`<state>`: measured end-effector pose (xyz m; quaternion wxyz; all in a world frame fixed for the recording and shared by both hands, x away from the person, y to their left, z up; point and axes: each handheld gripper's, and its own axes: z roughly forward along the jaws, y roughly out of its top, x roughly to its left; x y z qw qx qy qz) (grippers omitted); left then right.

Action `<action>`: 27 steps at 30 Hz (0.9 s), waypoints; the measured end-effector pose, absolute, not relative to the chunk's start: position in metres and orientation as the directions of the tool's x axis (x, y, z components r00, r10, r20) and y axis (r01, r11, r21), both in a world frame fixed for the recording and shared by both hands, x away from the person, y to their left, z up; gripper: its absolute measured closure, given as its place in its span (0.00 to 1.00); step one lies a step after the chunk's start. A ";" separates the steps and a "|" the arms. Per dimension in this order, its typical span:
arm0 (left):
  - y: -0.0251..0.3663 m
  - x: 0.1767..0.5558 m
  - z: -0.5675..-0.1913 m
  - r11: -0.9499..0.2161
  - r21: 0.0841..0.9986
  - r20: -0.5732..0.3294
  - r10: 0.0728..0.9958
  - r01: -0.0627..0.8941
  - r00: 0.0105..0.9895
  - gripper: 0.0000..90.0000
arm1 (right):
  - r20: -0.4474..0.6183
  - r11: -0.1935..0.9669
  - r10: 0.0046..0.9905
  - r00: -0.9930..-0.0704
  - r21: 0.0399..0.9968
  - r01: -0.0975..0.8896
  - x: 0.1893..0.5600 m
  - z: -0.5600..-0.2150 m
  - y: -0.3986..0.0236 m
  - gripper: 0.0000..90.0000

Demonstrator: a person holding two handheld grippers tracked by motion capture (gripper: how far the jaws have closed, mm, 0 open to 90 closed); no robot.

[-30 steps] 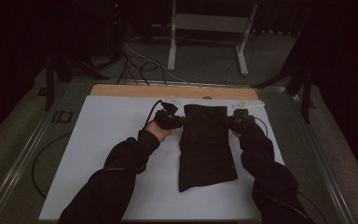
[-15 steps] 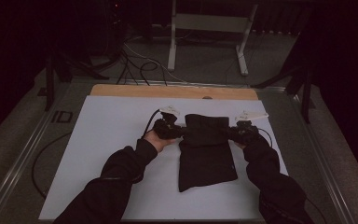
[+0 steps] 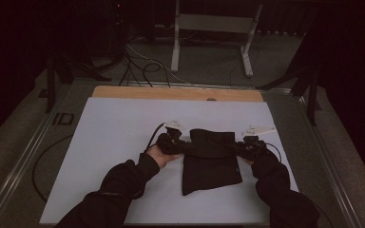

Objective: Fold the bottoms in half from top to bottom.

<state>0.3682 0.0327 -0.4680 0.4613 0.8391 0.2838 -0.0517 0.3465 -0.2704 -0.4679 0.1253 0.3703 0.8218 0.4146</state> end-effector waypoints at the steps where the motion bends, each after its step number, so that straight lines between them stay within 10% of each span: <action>1: 0.033 0.366 -0.469 -0.415 0.743 -0.348 0.431 0.525 0.833 0.95 | 0.094 0.390 0.711 -0.697 0.772 0.501 0.345 -0.470 -0.270 0.94; 27: 0.035 0.327 -0.495 -0.441 0.709 -0.370 0.431 0.550 0.823 0.95 | 0.146 0.422 0.690 -0.709 0.715 0.558 0.312 -0.495 -0.268 0.94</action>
